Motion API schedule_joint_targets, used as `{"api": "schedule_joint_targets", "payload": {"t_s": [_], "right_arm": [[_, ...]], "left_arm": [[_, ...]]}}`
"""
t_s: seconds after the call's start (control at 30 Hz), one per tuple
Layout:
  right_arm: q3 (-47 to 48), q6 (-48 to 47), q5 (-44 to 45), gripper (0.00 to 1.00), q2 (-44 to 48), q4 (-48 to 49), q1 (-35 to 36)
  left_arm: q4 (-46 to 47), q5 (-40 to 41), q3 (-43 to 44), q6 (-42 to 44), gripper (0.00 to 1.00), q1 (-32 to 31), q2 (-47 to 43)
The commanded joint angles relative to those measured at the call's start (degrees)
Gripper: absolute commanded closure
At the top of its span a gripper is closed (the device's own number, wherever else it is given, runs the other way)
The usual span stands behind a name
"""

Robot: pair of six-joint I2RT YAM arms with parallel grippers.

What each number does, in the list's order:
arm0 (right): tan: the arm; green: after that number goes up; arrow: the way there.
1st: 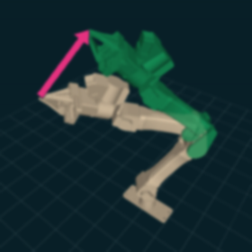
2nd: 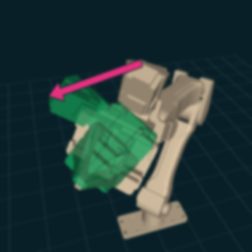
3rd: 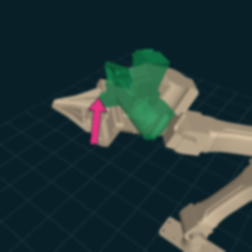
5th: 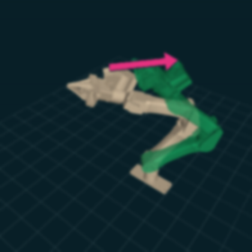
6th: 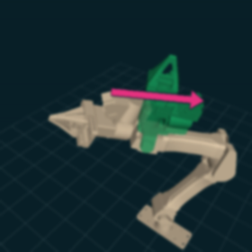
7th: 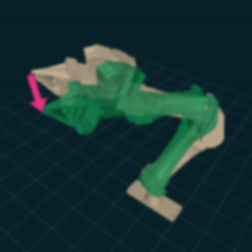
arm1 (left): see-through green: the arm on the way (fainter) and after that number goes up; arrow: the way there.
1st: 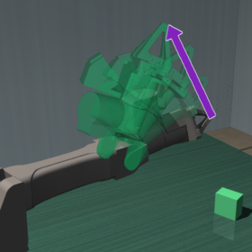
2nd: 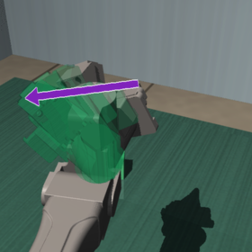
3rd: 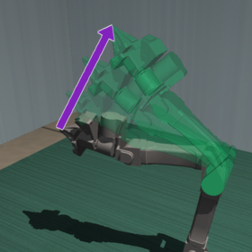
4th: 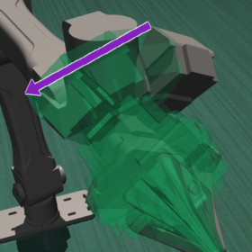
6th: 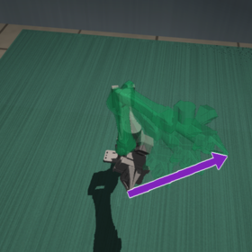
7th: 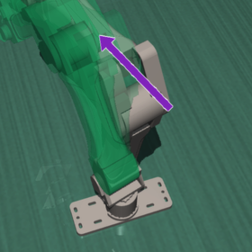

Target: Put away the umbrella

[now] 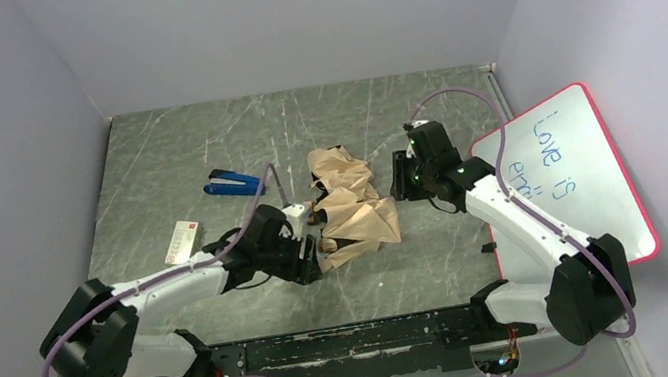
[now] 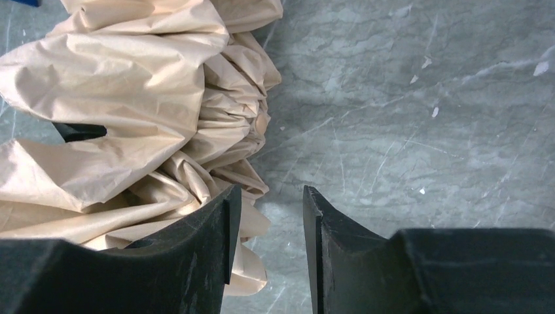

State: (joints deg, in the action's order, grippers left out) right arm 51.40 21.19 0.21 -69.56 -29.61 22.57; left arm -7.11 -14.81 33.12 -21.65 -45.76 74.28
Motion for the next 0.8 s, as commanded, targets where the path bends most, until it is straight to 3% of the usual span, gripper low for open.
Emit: {"api": "schedule_joint_targets", "payload": {"t_s": [0.0, 0.27, 0.63, 0.77], "right_arm": [[-0.50, -0.63, -2.09, 0.56, 1.26, -0.63, 0.03], [-1.40, -0.65, -2.90, 0.56, 1.77, -0.29, 0.02], [-2.02, -2.63, -7.45, 0.55, 8.47, 1.62, 0.05], [-1.52, -4.55, -9.07, 0.54, 12.29, 2.21, 0.11]], "left_arm": [[4.53, 4.05, 3.13, 2.18, 0.33, -1.31, 4.57], [6.72, 2.43, 4.31, 3.59, 0.42, -2.42, 10.53], [6.68, 1.55, -0.47, -2.21, 0.89, -5.43, 7.34], [4.46, 5.71, -2.31, -6.11, 0.95, -5.42, 2.98]]}}
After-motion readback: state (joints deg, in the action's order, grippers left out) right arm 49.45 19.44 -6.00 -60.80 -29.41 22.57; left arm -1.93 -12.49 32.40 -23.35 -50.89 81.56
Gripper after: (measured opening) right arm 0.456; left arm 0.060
